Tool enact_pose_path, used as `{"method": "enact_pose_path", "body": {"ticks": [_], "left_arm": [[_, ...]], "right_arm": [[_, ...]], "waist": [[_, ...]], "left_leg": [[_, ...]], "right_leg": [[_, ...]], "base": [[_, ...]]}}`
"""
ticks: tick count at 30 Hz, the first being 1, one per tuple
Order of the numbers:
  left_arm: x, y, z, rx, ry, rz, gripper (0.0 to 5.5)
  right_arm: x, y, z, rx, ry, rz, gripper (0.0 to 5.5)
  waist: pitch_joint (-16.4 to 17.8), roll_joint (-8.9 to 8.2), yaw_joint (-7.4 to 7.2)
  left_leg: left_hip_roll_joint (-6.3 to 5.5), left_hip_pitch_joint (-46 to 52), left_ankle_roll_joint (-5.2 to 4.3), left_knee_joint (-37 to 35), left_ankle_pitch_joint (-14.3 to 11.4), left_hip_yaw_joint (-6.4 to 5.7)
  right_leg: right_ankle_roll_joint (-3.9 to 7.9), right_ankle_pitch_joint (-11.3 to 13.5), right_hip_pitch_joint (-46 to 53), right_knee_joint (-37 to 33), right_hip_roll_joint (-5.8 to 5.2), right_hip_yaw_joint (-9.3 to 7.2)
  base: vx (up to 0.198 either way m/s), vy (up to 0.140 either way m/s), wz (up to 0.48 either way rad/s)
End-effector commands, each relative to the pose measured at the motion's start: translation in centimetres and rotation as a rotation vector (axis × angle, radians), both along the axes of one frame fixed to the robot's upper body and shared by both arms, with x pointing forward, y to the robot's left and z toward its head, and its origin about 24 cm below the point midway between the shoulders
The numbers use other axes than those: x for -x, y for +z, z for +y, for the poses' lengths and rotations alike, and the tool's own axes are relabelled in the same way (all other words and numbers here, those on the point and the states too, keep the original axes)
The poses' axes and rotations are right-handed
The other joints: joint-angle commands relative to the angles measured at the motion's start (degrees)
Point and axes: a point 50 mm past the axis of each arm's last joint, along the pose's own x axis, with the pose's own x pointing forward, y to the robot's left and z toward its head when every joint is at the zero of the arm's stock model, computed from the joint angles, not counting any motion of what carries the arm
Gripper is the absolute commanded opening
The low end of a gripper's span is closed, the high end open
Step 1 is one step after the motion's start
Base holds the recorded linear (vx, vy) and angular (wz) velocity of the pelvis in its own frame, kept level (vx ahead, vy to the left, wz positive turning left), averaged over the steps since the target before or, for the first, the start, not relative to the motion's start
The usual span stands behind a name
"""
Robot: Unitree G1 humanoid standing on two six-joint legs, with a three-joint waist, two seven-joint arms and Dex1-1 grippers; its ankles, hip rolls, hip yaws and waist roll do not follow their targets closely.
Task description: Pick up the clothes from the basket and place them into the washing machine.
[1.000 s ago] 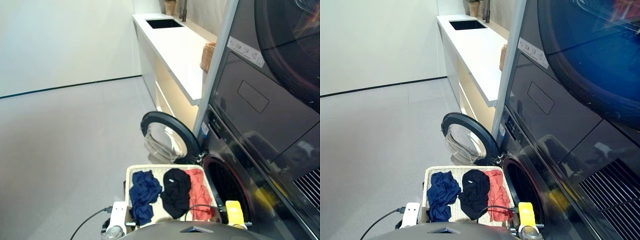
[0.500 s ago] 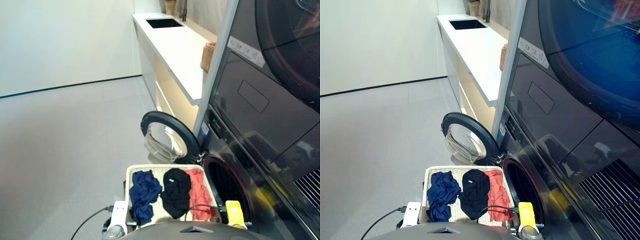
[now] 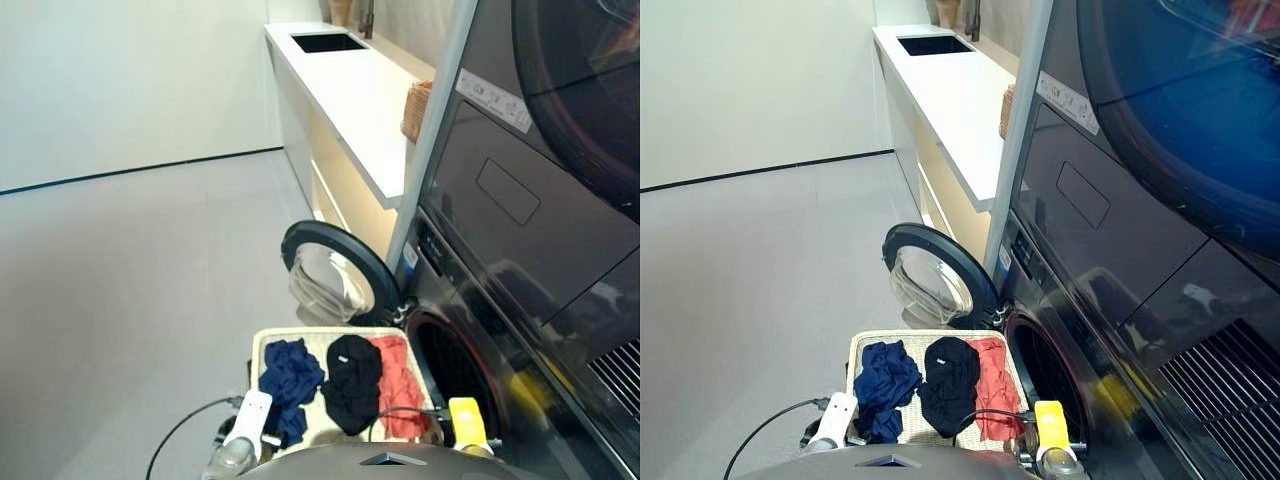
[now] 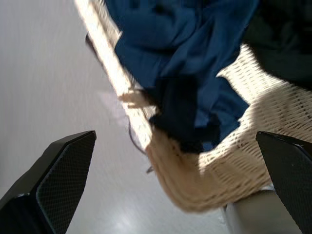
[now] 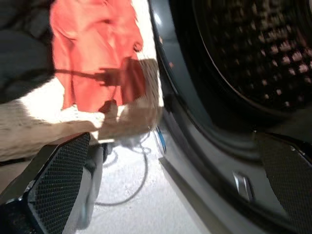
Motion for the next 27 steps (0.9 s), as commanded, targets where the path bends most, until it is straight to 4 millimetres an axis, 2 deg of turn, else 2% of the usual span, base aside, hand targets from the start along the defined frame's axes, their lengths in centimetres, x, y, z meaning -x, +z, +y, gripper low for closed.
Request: {"method": "enact_pose_path", "body": {"ticks": [1,8,11,15,18,24,27], "left_arm": [[-5.0,1.7,-0.3,-0.015,-0.112,-0.157,5.50],[-9.0,3.7,-1.0,-0.032,-0.206,-0.277,5.50],[-10.8,4.7,-1.4,-0.041,-0.227,-0.337,5.50],[-13.8,6.7,-1.9,-0.057,-0.247,-0.445,5.50],[-15.4,7.8,-2.1,-0.068,-0.238,-0.495,5.50],[-18.4,10.4,-1.8,-0.090,-0.199,-0.602,5.50],[-20.2,12.4,-1.5,-0.094,-0.170,-0.685,5.50]], "right_arm": [[-4.7,1.2,2.6,-0.047,0.162,-0.142,5.50],[-9.3,3.5,4.0,-0.059,0.286,-0.305,5.50],[-11.4,4.9,4.7,-0.061,0.337,-0.389,5.50],[-14.8,7.8,5.7,-0.067,0.398,-0.546,5.50],[-16.5,9.6,6.4,-0.069,0.435,-0.635,5.50],[-19.6,13.3,7.5,-0.077,0.473,-0.800,5.50],[-21.2,16.0,8.1,-0.085,0.497,-0.916,5.50]], "waist": [[0.96,-1.44,-1.01],[4.07,-1.48,-1.39],[6.16,-1.44,-1.45],[10.26,-1.75,-1.84],[12.01,-1.87,-2.05],[14.03,-2.06,-2.57],[15.05,-2.20,-2.97]], "left_leg": [[-0.97,-3.89,-2.43,-0.33,2.71,2.42],[-0.98,-9.64,-2.20,-0.33,4.41,2.89],[-1.19,-12.59,-2.05,1.17,4.63,2.91],[-1.26,-18.93,-1.96,6.34,3.81,2.92],[-1.19,-23.64,-1.84,10.24,2.90,2.80],[-0.98,-33.32,-1.91,16.45,1.75,2.95],[-0.72,-38.75,-1.88,20.01,0.98,3.21]], "right_leg": [[4.78,1.14,-1.29,0.06,-1.50,-0.63],[4.74,2.27,-8.01,1.58,-1.33,0.08],[4.54,2.38,-10.92,3.07,-1.58,0.03],[4.18,2.01,-16.65,6.99,-2.05,0.10],[3.80,1.30,-21.06,10.07,-2.41,0.36],[3.44,0.23,-30.46,15.38,-2.64,0.78],[3.33,-0.03,-35.54,17.81,-2.59,1.26]], "base": [[-0.061,0.010,0.006],[-0.079,0.011,-0.002],[-0.079,0.019,-0.011],[-0.113,0.008,0.013],[-0.072,0.008,0.047],[-0.031,0.005,0.007],[-0.039,0.007,0.016]]}}
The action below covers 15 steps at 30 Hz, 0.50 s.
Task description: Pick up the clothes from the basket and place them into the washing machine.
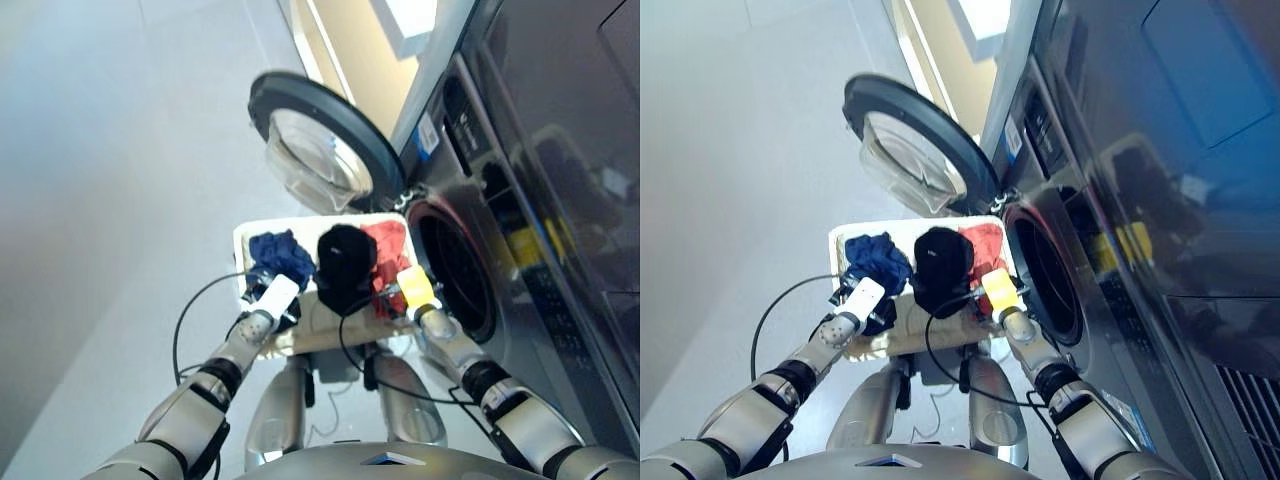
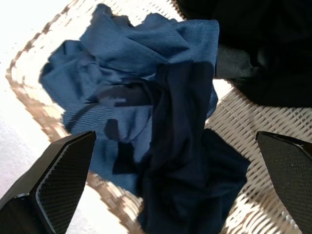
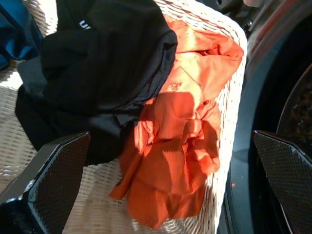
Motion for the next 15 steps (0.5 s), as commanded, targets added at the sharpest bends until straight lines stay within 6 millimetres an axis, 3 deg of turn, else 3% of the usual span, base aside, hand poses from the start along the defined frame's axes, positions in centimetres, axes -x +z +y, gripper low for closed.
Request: {"method": "enact_pose_path", "body": {"ticks": [1,8,9,15], "left_arm": [[-1.4,2.0,0.8,0.036,0.048,-0.116,5.50],[-5.0,7.1,3.3,0.030,0.163,-0.289,5.50],[-5.7,8.3,4.0,0.019,0.187,-0.327,5.50],[-7.2,11.3,5.8,0.014,0.249,-0.407,5.50]], "right_arm": [[-0.8,3.2,1.9,-0.079,0.073,-0.173,5.50],[-3.0,9.1,3.7,-0.169,0.116,-0.398,5.50],[-3.3,10.2,4.2,-0.194,0.125,-0.436,5.50],[-3.5,12.8,5.3,-0.251,0.168,-0.529,5.50]], "waist": [[-1.64,-0.83,-1.30],[-0.10,-1.10,-2.57],[0.23,-0.95,-2.70],[0.79,-1.37,-3.78]], "left_leg": [[0.10,-6.98,-0.93,6.31,-0.37,1.67],[0.92,-19.60,-0.56,14.45,-2.31,1.83],[1.23,-21.57,-0.71,16.55,-4.55,1.39],[1.95,-29.65,-0.45,22.15,-6.09,1.21]], "right_leg": [[4.74,-1.67,-3.27,4.02,-1.38,0.59],[4.64,-2.40,-14.81,9.84,-1.26,1.20],[5.04,-4.10,-17.03,11.90,-0.88,1.54],[4.83,-4.76,-24.41,16.15,-0.42,1.84]], "base": [[-0.050,0.012,-0.015],[-0.008,0.006,0.002],[0.063,0.004,-0.054],[0.010,0.002,-0.012]]}}
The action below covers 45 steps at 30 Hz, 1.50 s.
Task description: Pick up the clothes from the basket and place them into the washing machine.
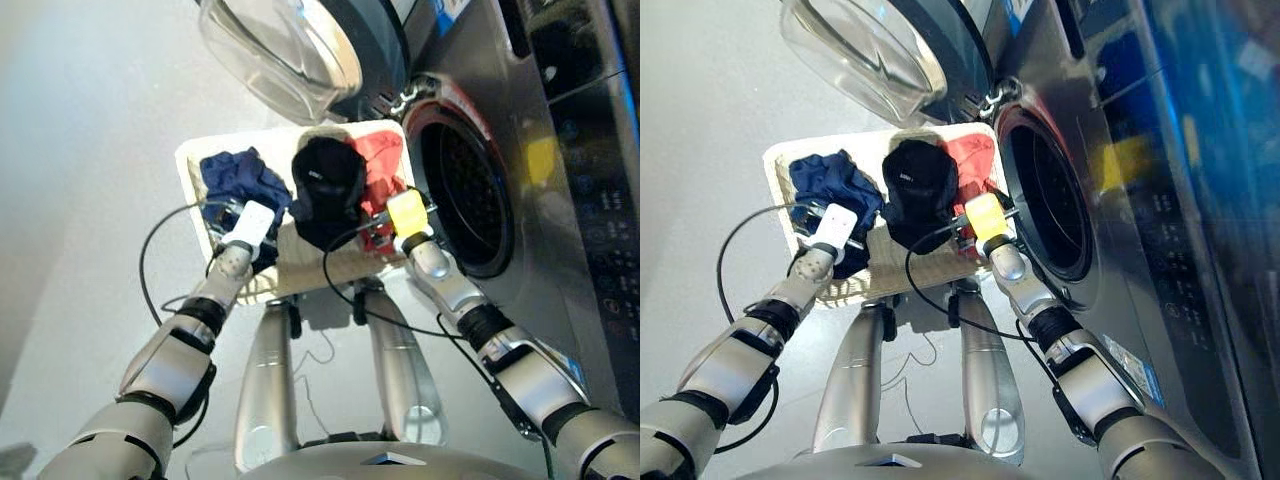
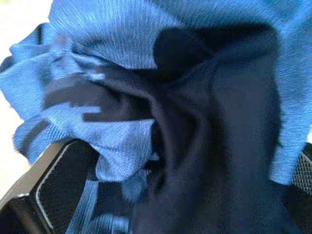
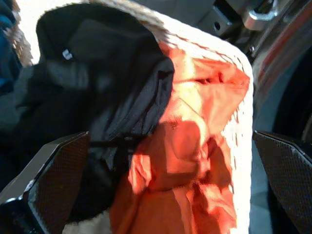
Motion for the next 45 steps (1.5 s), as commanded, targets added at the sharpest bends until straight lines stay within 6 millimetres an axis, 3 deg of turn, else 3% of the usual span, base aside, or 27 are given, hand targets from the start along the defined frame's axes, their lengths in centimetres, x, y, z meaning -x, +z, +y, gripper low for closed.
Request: {"method": "enact_pose_path", "body": {"ticks": [1,7,8,9,10,11,20,29,33,34,45], "left_arm": [[-0.5,1.9,1.9,0.047,0.089,-0.092,5.50],[-1.2,3.9,3.3,0.072,0.151,-0.146,5.50],[-1.2,3.9,3.3,0.081,0.159,-0.149,4.66],[-1.1,3.7,3.5,0.107,0.179,-0.146,3.06],[-1.1,3.7,3.6,0.125,0.190,-0.149,2.05],[-1.1,3.7,3.7,0.131,0.196,-0.149,0.00],[-0.4,2.0,2.8,0.240,0.193,-0.125,0.00],[2.2,-0.2,-2.3,0.521,-0.007,-0.161,0.00],[3.3,0.5,-4.5,0.637,-0.110,-0.205,0.00],[3.6,0.7,-5.0,0.672,-0.137,-0.212,0.00],[5.8,2.5,-9.9,0.878,-0.413,-0.183,0.00]], "right_arm": [[1.1,2.7,1.9,-0.125,0.091,-0.139,5.50],[1.5,2.9,1.9,-0.123,0.106,-0.161,5.50],[1.6,2.7,1.8,-0.121,0.105,-0.158,5.50],[1.6,2.5,1.7,-0.117,0.101,-0.150,5.50],[1.7,2.3,1.7,-0.118,0.097,-0.143,5.50],[1.7,2.1,1.6,-0.118,0.095,-0.137,5.50],[2.2,0.2,0.6,-0.085,0.071,-0.082,5.50],[2.9,-2.5,-1.1,0.210,0.053,-0.062,5.50],[3.4,-3.5,-1.5,0.347,0.077,-0.063,5.50],[3.4,-3.5,-1.4,0.384,0.089,-0.079,5.50],[3.7,-2.1,1.1,0.687,0.265,-0.273,5.50]], "waist": [[-2.52,0.28,-1.00],[-2.36,-0.08,-1.51],[-2.42,-0.11,-1.51],[-2.48,-0.13,-1.56],[-2.55,-0.17,-1.55],[-2.71,-0.19,-1.62],[-5.22,0.60,-1.53],[-6.28,2.15,1.08],[-6.31,2.90,2.06],[-6.22,2.92,2.07],[-6.23,4.91,3.63]], "left_leg": [[0.45,-3.90,-0.48,4.10,-2.14,0.08],[1.04,-9.91,-0.16,8.07,-3.48,-0.11],[1.10,-10.36,-0.07,8.43,-3.66,-0.02],[1.10,-10.83,-0.03,8.89,-3.79,0.18],[1.11,-11.06,0.04,8.92,-3.88,0.09],[1.08,-11.34,0.05,9.23,-3.97,0.04],[0.92,-9.75,-0.17,6.72,-3.27,-0.01],[-0.08,1.43,-0.56,-2.05,-0.98,0.20],[-1.00,7.06,-0.78,-5.68,0.04,-0.05],[-1.21,7.56,-0.54,-6.79,2.05,0.26],[-2.14,17.65,-0.61,-10.43,2.52,0.17]], "right_leg": [[5.89,-5.38,-1.80,6.15,-1.41,0.01],[5.89,-6.14,-7.37,9.36,-1.12,0.07],[5.90,-6.24,-7.82,9.60,-1.04,0.07],[5.90,-6.38,-8.27,9.96,-1.07,0.04],[5.91,-6.46,-8.54,10.11,-0.99,-0.05],[5.88,-6.53,-8.84,10.37,-1.03,-0.09],[5.90,-5.56,-8.06,8.70,-1.29,-0.25],[6.17,-4.14,1.48,2.79,-1.85,-0.14],[6.17,-3.79,6.87,-0.14,-2.09,-0.51],[5.78,-2.15,7.63,-1.57,-2.38,-0.76],[5.60,-2.82,17.45,-4.93,-2.39,-0.75]], "base": [[0.000,0.000,0.000],[0.000,0.000,0.000],[0.000,0.000,0.000],[0.000,0.000,0.000],[0.000,0.000,0.000],[0.000,0.000,0.000],[0.000,0.000,0.000],[0.003,-0.006,0.004],[0.003,-0.059,0.108],[-0.066,-0.058,0.131],[0.003,-0.024,0.034]]}}
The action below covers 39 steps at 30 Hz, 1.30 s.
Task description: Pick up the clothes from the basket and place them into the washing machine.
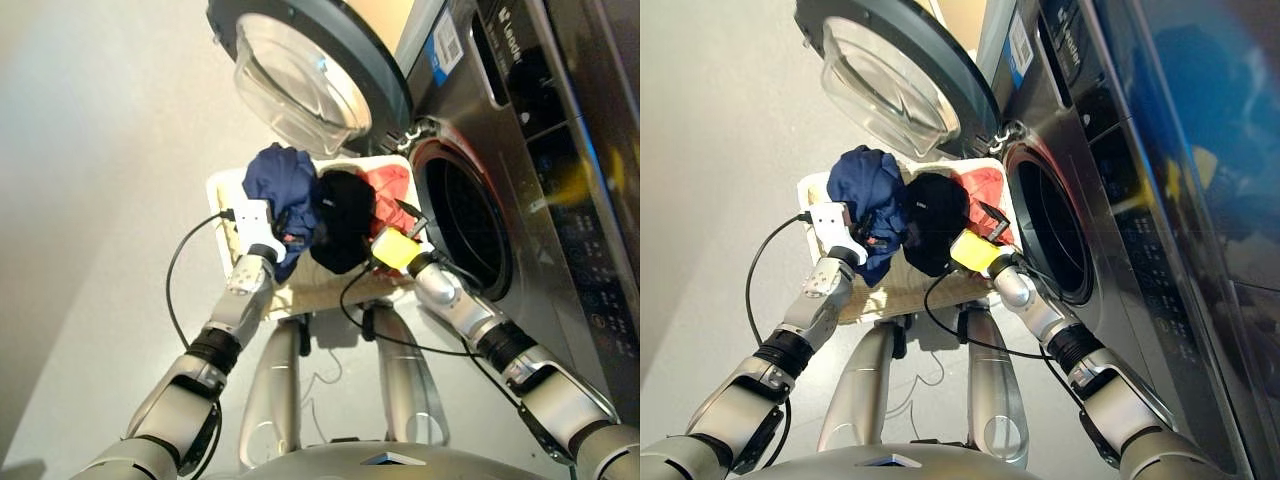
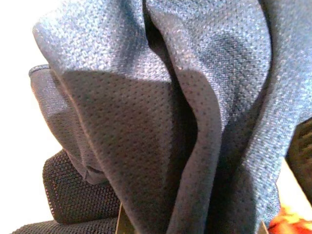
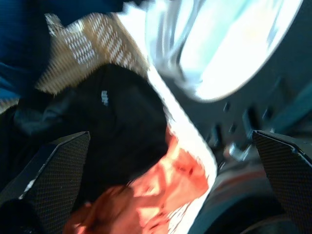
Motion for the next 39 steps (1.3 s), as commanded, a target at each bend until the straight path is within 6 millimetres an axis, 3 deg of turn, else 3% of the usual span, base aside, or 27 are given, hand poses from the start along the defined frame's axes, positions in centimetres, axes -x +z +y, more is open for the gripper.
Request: {"method": "enact_pose_path", "body": {"ticks": [1,7,15,22,23,24,33,34,35,39], "left_arm": [[0.9,1.7,-2.1,0.126,-0.104,-0.072,0.00],[1.7,2.0,-4.1,0.216,-0.208,-0.037,0.00],[2.8,1.7,-6.3,0.341,-0.338,0.055,0.00],[3.7,2.0,-8.3,0.399,-0.456,0.099,0.00],[3.8,1.9,-8.5,0.403,-0.463,0.108,0.00],[3.8,1.9,-8.6,0.401,-0.468,0.109,0.00],[3.6,2.1,-8.7,0.415,-0.467,0.109,0.00],[3.7,2.1,-8.7,0.422,-0.468,0.111,1.83],[3.7,2.0,-8.7,0.428,-0.467,0.114,5.50],[3.8,1.9,-8.4,0.457,-0.469,0.130,5.50]], "right_arm": [[0.5,1.9,2.1,0.062,0.139,-0.117,5.50],[0.4,4.0,4.1,0.206,0.242,-0.310,5.50],[-0.1,4.7,5.5,0.406,0.294,-0.509,5.50],[-0.3,5.2,7.2,0.400,0.304,-0.566,5.50],[-0.2,5.2,7.4,0.385,0.300,-0.563,4.59],[-0.2,5.3,7.5,0.363,0.295,-0.558,0.00],[-0.1,4.8,7.5,0.236,0.244,-0.474,0.00],[-0.2,4.7,7.3,0.216,0.224,-0.461,0.00],[-0.2,4.7,7.2,0.202,0.215,-0.455,0.00],[-0.5,4.2,6.2,0.102,0.122,-0.391,0.00]], "waist": [[-2.30,2.94,0.23],[-2.77,4.53,0.72],[-3.43,5.62,1.08],[-3.69,5.70,1.11],[-3.73,5.62,1.09],[-3.74,5.51,1.08],[-3.82,5.20,0.79],[-3.85,5.20,0.77],[-3.87,5.24,0.74],[-3.89,5.31,0.73]], "left_leg": [[-0.43,0.03,-0.90,-0.02,1.18,-1.17],[-0.62,0.99,-0.56,-0.42,1.01,-0.86],[-0.58,0.11,-0.36,-0.22,0.96,-0.71],[-0.61,-1.11,-0.32,0.45,0.92,-1.03],[-0.61,-1.19,-0.31,0.44,0.93,-1.09],[-0.58,-1.27,-0.32,0.50,0.94,-1.07],[-0.68,-1.79,-0.29,0.68,1.09,-1.17],[-0.70,-1.85,-0.28,0.72,1.13,-1.19],[-0.69,-1.98,-0.27,0.84,1.13,-1.17],[-0.73,-2.15,-0.27,0.73,1.33,-1.00]], "right_leg": [[5.33,-0.13,4.63,-3.51,-0.41,-0.99],[5.25,-0.48,5.31,-3.77,-0.21,-0.64],[5.17,-0.49,4.59,-3.87,0.05,-0.31],[5.08,-0.08,3.72,-3.81,0.07,-0.36],[5.08,-0.04,3.68,-3.87,0.07,-0.34],[5.08,0.02,3.62,-3.87,0.01,-0.33],[4.94,0.36,3.22,-3.89,-0.11,-0.31],[4.93,0.39,3.15,-3.83,-0.14,-0.37],[4.91,0.41,3.10,-3.79,-0.16,-0.39],[4.89,0.61,2.97,-3.96,-0.18,-0.25]], "base": [[0.000,0.000,0.000],[0.000,0.000,0.000],[0.000,0.000,0.000],[0.000,0.000,0.000],[0.000,0.000,0.000],[0.000,0.000,0.000],[0.000,0.000,0.000],[0.000,0.000,0.000],[0.000,0.000,0.000],[0.000,0.000,0.000]]}}
